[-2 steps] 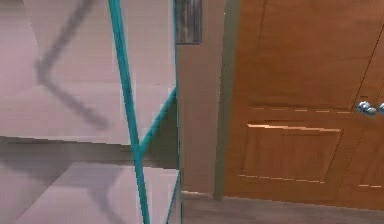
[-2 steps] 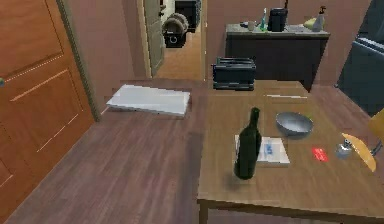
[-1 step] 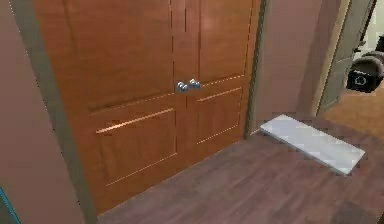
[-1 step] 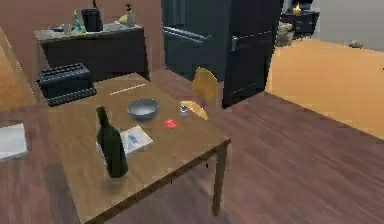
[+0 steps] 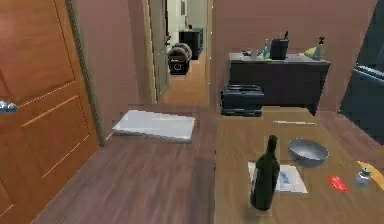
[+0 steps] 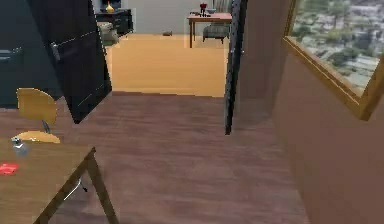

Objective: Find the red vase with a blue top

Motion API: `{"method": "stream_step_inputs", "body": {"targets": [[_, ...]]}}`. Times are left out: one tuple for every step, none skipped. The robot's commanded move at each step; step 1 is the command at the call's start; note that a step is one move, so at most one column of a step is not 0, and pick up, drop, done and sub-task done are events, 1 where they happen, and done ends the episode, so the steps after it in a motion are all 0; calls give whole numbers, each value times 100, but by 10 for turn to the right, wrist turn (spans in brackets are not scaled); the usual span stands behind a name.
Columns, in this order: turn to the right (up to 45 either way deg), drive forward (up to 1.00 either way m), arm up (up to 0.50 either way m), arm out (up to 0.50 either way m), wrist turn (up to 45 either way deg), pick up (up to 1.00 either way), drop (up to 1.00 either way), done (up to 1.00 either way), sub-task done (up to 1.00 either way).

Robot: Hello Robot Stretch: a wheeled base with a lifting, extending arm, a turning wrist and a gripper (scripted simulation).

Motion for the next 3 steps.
{"method": "stream_step_inputs", "body": {"targets": [[450, 0, 0, 0, 0, 0, 0, 0, 0], [60, 0, 0, 0, 0, 0, 0, 0, 0], [0, 20, 0, 0, 0, 0, 0, 0, 0]]}}
